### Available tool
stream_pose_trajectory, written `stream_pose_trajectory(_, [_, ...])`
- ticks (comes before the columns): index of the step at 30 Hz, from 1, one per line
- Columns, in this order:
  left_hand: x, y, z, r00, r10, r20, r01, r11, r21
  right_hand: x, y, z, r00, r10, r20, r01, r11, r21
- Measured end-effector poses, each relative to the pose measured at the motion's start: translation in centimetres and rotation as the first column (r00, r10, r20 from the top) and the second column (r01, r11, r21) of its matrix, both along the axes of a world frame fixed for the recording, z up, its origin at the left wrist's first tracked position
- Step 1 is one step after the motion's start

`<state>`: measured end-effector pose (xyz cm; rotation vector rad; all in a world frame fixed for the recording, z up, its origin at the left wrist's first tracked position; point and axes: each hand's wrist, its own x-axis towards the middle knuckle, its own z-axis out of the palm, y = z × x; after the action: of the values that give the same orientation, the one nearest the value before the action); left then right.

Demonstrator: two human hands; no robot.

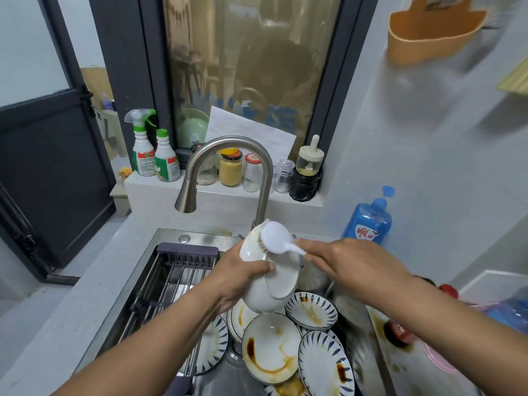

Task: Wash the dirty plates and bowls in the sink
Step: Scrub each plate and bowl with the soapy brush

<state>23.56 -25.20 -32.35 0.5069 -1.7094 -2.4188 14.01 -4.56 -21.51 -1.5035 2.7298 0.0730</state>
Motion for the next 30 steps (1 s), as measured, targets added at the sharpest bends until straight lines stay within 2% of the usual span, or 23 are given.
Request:
stream_pose_trajectory(2, [0.1,0.0,-0.2,1.000,-0.014,-0.019,0.014,1.000,0.026,0.1,-0.5,-0.6,0.997,0.033,-0.064,-0.032,0.999,0.005])
stream_pose_trajectory(4, [0.5,0.0,-0.1,0.999,-0.024,-0.037,0.026,0.999,0.041,-1.3,0.1,-0.6,0.998,-0.037,-0.042,0.036,0.999,-0.022])
stream_pose_trajectory(7, [1.3,-0.2,0.3,0.998,-0.016,-0.066,0.021,0.997,0.075,-3.7,1.9,-0.7,0.971,-0.153,0.183,0.163,0.986,-0.040])
stream_pose_trajectory(9, [1.5,-0.6,0.5,0.998,0.012,-0.064,-0.007,0.997,0.072,-4.5,3.0,-1.0,0.945,-0.186,0.269,0.210,0.976,-0.063])
stream_pose_trajectory(11, [1.5,-0.9,0.5,0.999,0.003,-0.037,-0.003,1.000,0.008,-4.3,3.2,-0.7,0.946,-0.162,0.281,0.195,0.976,-0.094])
stream_pose_trajectory(13, [1.4,-0.9,0.4,0.999,-0.050,0.013,0.051,0.990,-0.132,-3.3,2.4,0.3,0.966,-0.105,0.238,0.135,0.985,-0.111])
stream_pose_trajectory(15, [1.3,-0.7,0.1,0.994,-0.098,0.056,0.109,0.965,-0.237,-2.6,1.5,1.4,0.984,-0.066,0.167,0.078,0.995,-0.069])
stream_pose_trajectory(17, [1.5,-0.6,0.1,0.995,-0.089,0.055,0.100,0.961,-0.258,-2.7,1.1,1.9,0.988,-0.066,0.139,0.069,0.997,-0.023])
stream_pose_trajectory(19, [1.7,-0.9,0.3,0.998,-0.062,0.014,0.064,0.977,-0.203,-3.8,1.9,1.5,0.970,-0.112,0.215,0.123,0.992,-0.038])
stream_pose_trajectory(23, [2.0,-1.1,0.8,0.998,0.019,-0.056,-0.018,1.000,0.022,-5.1,4.5,-1.2,0.908,-0.139,0.396,0.197,0.974,-0.109])
stream_pose_trajectory(25, [1.9,-1.0,0.9,0.993,0.057,-0.099,-0.046,0.992,0.114,-4.5,4.7,-2.2,0.877,-0.138,0.460,0.250,0.949,-0.194])
stream_pose_trajectory(28, [1.6,-0.6,1.2,0.986,0.093,-0.137,-0.054,0.964,0.262,-2.9,3.6,-2.2,0.778,-0.130,0.615,0.441,0.810,-0.386])
stream_pose_trajectory(30, [1.4,0.0,1.6,0.984,0.088,-0.156,-0.024,0.929,0.370,-2.5,2.3,-2.1,0.733,-0.123,0.669,0.536,0.710,-0.457])
